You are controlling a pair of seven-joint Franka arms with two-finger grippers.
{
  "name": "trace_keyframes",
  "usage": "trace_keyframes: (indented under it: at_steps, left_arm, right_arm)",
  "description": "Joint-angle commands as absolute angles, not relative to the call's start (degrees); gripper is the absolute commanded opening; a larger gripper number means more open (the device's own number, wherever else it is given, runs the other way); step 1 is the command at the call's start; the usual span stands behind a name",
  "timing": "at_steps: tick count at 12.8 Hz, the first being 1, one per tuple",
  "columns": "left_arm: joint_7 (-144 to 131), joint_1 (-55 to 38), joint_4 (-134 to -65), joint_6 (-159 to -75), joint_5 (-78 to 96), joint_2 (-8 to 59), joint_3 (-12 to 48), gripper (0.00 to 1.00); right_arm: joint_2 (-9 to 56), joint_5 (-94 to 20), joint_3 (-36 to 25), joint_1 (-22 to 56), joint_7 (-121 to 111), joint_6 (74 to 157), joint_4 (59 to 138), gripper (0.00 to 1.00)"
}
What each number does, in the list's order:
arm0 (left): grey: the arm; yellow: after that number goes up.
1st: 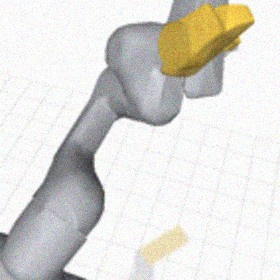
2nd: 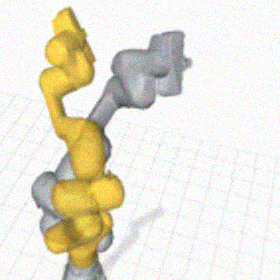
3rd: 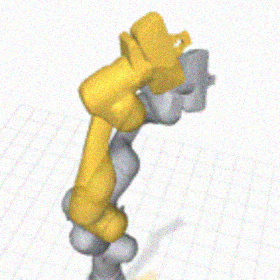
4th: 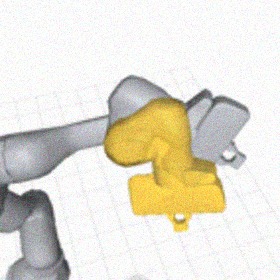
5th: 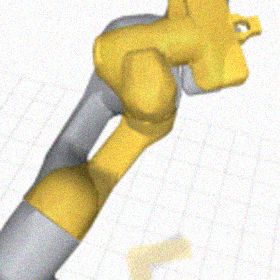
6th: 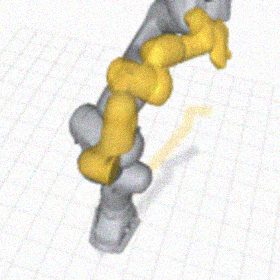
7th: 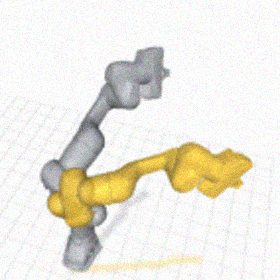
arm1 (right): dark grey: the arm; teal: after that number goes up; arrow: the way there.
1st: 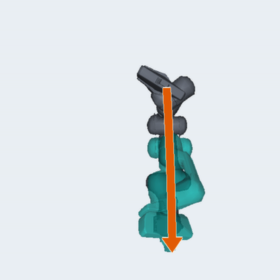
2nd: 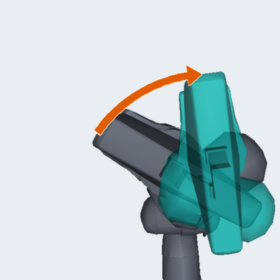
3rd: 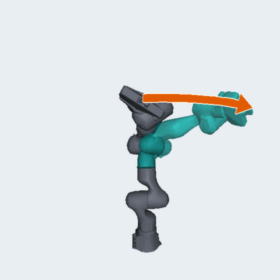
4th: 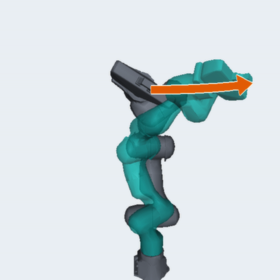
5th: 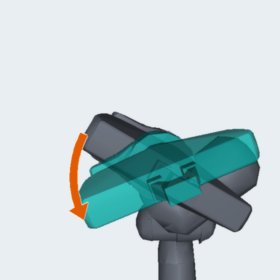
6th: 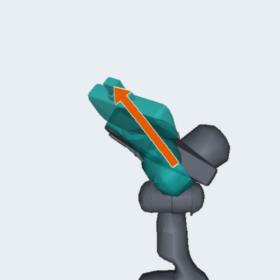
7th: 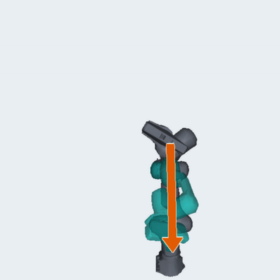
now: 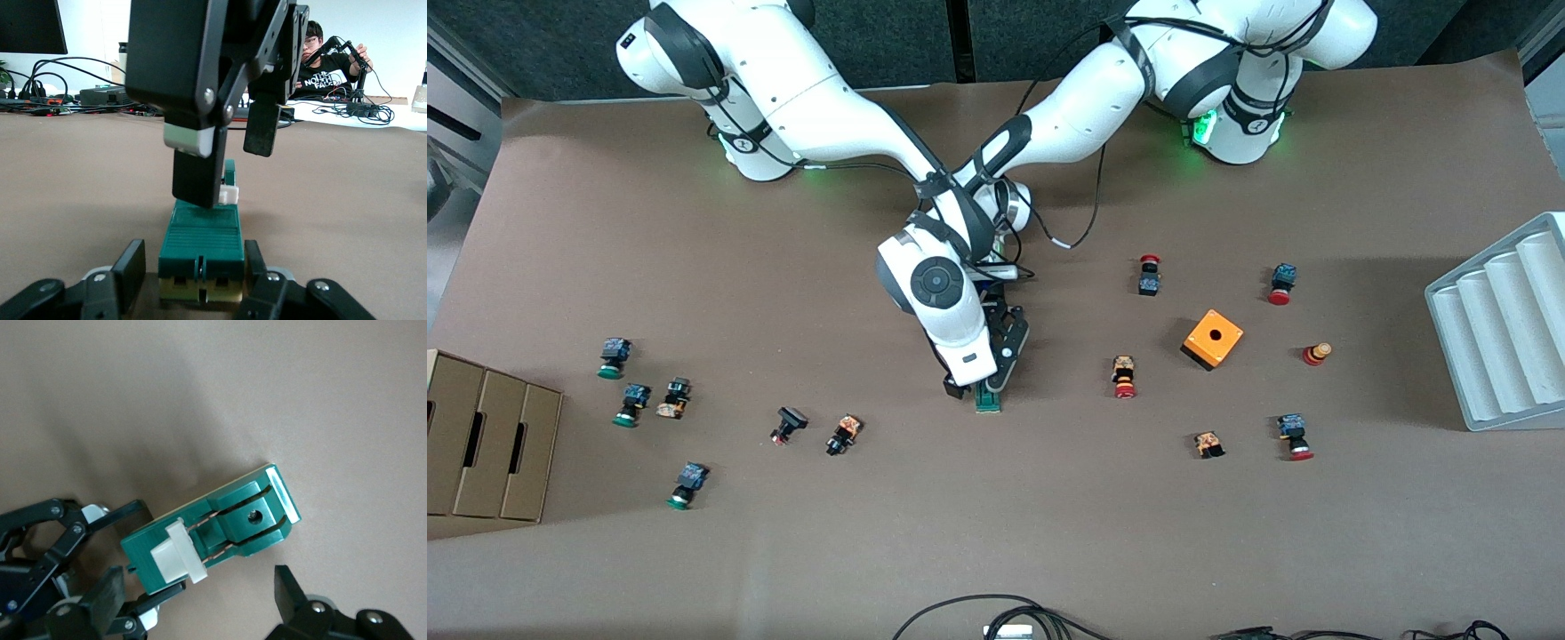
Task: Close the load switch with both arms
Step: 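Close the right gripper on the white slider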
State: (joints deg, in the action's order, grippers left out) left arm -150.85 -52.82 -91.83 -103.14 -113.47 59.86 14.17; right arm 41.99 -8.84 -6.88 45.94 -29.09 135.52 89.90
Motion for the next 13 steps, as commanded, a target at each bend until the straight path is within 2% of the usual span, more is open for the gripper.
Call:
trace_keyframes:
  at_steps: [1,2,10,13]
  left_arm:
    - [-152.3,-53.9,-92.1,-102.3,-114.0,60.6,13.4,0.67]
    - [-152.0,-53.7,-92.1,-102.4,-114.2,60.7,13.1,0.64]
    - [-152.0,-53.7,-92.1,-102.5,-114.1,60.8,12.7,0.65]
    - [-152.0,-53.8,-92.2,-102.5,-114.0,60.7,12.7,0.65]
  right_arm:
    - [42.6,-7.6,-7.5,46.6,-29.3,137.5,89.9,1.0]
    - [42.7,-7.6,-7.5,46.6,-29.2,137.6,89.9,1.0]
    - [44.0,-7.6,-7.5,46.6,-29.2,140.1,89.7,0.99]
    - [44.2,-7.6,-7.5,46.5,-29.4,140.2,89.5,0.89]
